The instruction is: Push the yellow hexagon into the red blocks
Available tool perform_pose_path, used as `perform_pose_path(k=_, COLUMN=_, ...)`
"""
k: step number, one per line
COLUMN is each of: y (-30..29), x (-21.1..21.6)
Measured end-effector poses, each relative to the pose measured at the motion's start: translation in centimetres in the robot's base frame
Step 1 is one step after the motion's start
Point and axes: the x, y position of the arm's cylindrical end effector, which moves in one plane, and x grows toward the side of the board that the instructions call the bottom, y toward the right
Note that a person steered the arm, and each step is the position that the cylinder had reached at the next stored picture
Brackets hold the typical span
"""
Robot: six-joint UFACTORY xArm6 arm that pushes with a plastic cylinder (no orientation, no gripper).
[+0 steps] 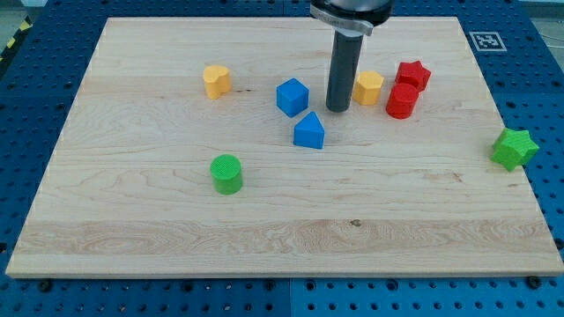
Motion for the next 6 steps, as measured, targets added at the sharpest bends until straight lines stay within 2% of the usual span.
perform_pose_path(k=3, y=-0.1, x=-1.7)
perform_pose_path(k=6, y=3.9, x=-1.7)
